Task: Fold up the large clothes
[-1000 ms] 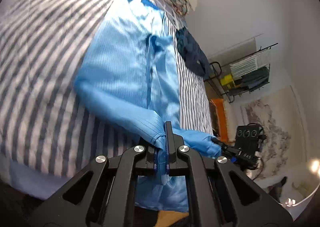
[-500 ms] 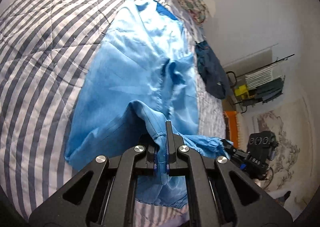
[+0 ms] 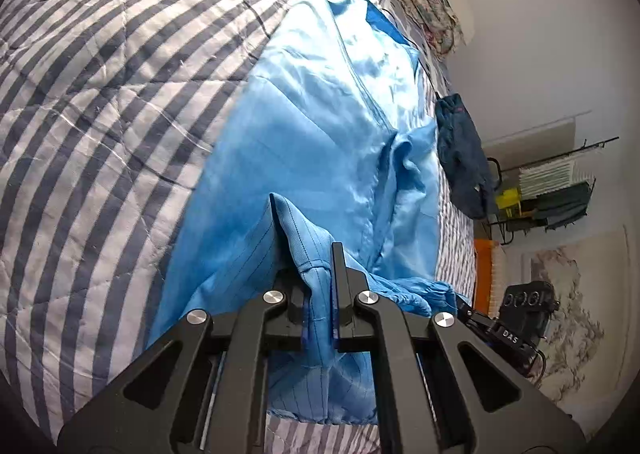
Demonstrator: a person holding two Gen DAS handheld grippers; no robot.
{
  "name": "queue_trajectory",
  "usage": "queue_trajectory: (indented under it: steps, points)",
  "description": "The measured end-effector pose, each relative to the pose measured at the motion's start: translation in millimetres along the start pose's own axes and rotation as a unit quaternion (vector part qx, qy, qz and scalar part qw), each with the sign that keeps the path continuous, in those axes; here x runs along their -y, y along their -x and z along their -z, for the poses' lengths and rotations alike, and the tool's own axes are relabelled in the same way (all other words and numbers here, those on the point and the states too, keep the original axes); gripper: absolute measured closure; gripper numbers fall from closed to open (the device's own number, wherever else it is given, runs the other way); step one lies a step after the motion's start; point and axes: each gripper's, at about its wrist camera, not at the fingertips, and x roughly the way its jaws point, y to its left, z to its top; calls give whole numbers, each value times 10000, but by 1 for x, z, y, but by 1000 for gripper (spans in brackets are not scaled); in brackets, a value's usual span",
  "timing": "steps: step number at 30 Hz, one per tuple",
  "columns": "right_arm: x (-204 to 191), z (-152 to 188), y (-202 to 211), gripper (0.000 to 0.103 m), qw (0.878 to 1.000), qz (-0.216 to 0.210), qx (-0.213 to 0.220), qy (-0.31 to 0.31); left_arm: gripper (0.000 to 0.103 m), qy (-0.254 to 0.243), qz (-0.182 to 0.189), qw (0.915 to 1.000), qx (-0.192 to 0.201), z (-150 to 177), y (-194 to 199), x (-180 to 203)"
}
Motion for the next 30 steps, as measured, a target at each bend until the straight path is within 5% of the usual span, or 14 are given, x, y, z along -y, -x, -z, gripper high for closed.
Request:
queue_trajectory:
  steps: [4,6,8,9,14,16,18,21,24,30]
  points:
    - [-5,-5,-2,86,10000,59,25,38,81,144,-45,9999,69,-9,3,-8]
    - [-5,-4,3,50,9999,83,100,12,55,268,27,9995,189,-13,8,-12]
    - [-6,-6,10,30,9996,149,253,2,52,350,103,9990,266,-17,14,-12]
    - [-6,-7,14,29,9994,118,313,4,52,316,118,9990,284,-19,17,-11]
    - [-18,-13,36,32,9975,162,581,364,52,57,65,9990,436,-19,32,-5]
    - [-25,-11,44,40,9959,190,626,618,52,-35,1,9988,494,-18,38,-5]
    - [-33,-7,45,63,9943,287,484,903,52,-90,-214,9982,555,-14,44,-8]
    - [-45,3,33,69,9880,639,160,1394,53,-355,-521,9973,379,-3,44,-12]
    - [-52,15,14,71,9810,725,-281,1776,66,-563,-491,9972,-22,14,36,-14]
    - [-52,19,-12,71,9788,776,-520,1823,68,-606,-43,9974,-384,28,12,-2]
